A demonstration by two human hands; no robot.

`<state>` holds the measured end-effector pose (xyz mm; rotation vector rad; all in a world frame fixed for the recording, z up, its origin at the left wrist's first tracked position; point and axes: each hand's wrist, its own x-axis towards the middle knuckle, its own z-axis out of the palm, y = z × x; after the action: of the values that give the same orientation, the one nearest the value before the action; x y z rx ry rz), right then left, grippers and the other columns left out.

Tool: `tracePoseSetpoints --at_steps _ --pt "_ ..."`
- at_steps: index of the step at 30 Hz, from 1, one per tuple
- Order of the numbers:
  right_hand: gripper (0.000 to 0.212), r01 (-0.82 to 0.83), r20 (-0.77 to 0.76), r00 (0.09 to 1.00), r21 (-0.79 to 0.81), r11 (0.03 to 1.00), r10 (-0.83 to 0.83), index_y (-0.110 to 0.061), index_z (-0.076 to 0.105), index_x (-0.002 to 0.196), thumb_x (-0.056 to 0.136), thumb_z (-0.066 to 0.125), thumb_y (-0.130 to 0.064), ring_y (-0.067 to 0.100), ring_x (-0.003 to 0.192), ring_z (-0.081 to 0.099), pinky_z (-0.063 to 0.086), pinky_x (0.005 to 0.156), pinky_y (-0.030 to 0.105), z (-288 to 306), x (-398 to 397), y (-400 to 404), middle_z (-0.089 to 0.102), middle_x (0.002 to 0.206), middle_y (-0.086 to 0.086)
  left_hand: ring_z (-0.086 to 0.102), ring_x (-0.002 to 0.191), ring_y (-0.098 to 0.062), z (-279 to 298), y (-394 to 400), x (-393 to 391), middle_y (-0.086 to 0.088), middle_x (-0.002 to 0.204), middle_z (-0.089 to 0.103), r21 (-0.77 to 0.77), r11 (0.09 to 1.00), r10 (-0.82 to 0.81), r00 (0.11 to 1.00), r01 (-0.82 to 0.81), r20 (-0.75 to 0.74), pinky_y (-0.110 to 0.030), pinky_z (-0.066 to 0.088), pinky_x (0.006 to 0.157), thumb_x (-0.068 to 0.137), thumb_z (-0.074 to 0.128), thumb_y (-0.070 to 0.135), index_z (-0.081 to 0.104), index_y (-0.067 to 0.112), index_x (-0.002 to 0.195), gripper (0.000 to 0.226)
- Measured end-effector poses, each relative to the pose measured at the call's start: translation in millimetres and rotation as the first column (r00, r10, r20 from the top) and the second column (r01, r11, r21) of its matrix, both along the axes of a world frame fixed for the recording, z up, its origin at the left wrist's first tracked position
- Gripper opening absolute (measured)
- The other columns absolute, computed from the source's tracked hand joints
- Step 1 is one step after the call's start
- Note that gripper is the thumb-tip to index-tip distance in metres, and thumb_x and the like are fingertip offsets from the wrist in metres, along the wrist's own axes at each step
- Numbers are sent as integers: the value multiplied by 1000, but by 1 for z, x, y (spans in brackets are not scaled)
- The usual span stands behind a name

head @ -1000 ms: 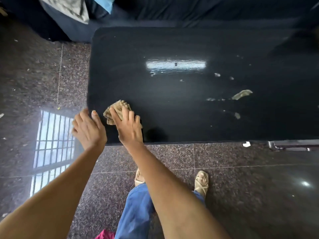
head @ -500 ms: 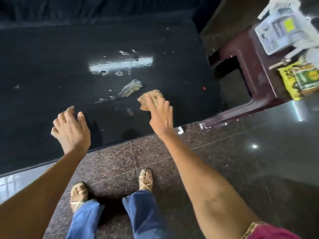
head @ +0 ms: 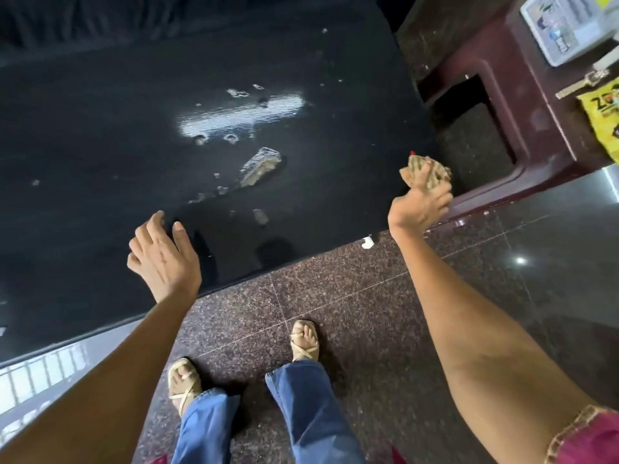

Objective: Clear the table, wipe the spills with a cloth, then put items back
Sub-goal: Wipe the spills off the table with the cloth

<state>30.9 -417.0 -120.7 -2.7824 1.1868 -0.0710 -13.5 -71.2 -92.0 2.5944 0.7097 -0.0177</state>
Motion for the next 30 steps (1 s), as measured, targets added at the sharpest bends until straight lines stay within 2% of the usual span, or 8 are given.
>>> tracePoseSetpoints --at_steps 7,11,14,18,21,24,27,30 --pt "71 74 27 997 13 997 -75 -19 31 145 79 49 0 45 110 42 36 87 49 -8 -51 126 35 136 30 38 125 -35 2 118 -25 -15 134 47 38 994 100 995 -100 -2 -49 23 105 99 35 27 45 12 134 39" --pt "72 -82 78 994 37 996 79 -17 42 139 71 54 4 45 97 48 38 79 47 -8 -64 250 42 131 32 37 124 -38 1 215 -52 -17 134 46 82 975 209 978 -208 -6 -51 22 105 98 36 26 47 11 131 37" --pt "80 -210 80 976 108 972 202 -17 43 140 65 61 6 42 91 49 37 74 44 -2 -73 343 44 130 32 37 124 -41 -1 284 -75 -20 132 46 91 940 331 944 -328 -15 -53 25 103 97 36 26 46 10 130 38" --pt "88 -409 88 912 126 904 401 -21 50 132 50 73 1 34 77 51 38 63 36 5 -81 464 54 116 24 45 116 -40 -5 341 -99 -25 121 51 -40 904 427 904 -427 13 -49 33 96 98 35 25 52 2 121 36" --pt "81 -580 113 814 193 791 569 -25 48 134 58 67 -5 29 79 50 36 64 35 8 -93 547 54 121 19 57 89 -38 -7 362 -111 -26 94 62 -178 879 462 883 -442 86 -45 42 79 98 31 29 59 -2 96 41" --pt "63 -739 60 661 223 636 748 -28 47 135 74 56 -14 25 80 50 37 65 34 9 -117 623 54 122 15 57 76 -26 -11 387 -130 -12 78 59 -264 827 534 839 -496 100 -40 45 71 95 31 41 61 6 86 47" --pt "52 -857 15 484 207 471 875 -31 44 137 88 38 -15 22 81 51 36 65 34 8 -139 653 56 122 10 62 80 -31 -13 399 -140 -18 82 66 -294 794 584 803 -533 121 -38 48 75 92 30 47 65 5 91 55" --pt "53 -958 -50 245 143 249 968 -32 40 140 90 29 -16 20 83 50 38 66 33 5 -156 645 56 122 7 63 83 -37 -10 399 -151 -25 88 68 -278 805 569 814 -524 114 -38 47 74 92 28 47 66 1 95 59"
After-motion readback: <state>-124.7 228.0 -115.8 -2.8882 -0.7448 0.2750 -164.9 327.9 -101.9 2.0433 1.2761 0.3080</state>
